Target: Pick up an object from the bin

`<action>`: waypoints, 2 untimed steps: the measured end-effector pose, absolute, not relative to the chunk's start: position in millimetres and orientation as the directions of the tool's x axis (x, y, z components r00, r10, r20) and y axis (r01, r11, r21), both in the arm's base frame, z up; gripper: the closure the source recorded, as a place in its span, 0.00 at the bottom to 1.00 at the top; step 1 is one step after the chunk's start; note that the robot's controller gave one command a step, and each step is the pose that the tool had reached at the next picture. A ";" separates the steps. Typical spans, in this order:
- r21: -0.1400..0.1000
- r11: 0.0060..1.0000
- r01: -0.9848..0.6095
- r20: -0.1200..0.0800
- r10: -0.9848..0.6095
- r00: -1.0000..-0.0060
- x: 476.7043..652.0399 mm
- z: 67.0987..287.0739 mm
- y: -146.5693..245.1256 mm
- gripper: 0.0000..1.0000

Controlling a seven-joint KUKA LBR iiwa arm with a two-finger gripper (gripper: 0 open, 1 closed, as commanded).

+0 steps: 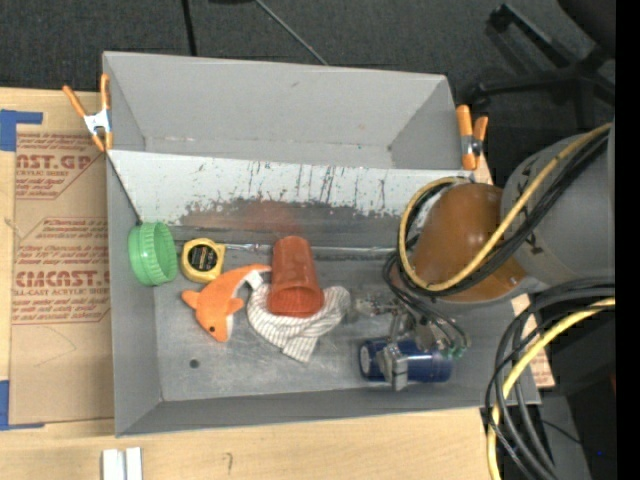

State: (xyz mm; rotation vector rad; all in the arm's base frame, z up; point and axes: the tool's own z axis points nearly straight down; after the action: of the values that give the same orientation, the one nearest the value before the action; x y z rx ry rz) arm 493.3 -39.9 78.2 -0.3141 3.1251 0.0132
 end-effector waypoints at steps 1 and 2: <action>0.001 0.995 -0.095 -0.001 -0.095 -0.996 486.5 69.8 -9.1 1.00; 0.001 0.996 -0.095 -0.001 -0.095 -0.996 486.5 69.8 -9.2 1.00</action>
Offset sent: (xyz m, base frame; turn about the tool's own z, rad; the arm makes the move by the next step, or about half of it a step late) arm 0.0000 0.0000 0.0000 0.0000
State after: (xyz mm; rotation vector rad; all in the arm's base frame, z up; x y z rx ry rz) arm 486.5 -9.2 69.8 -0.1486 3.1373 0.0017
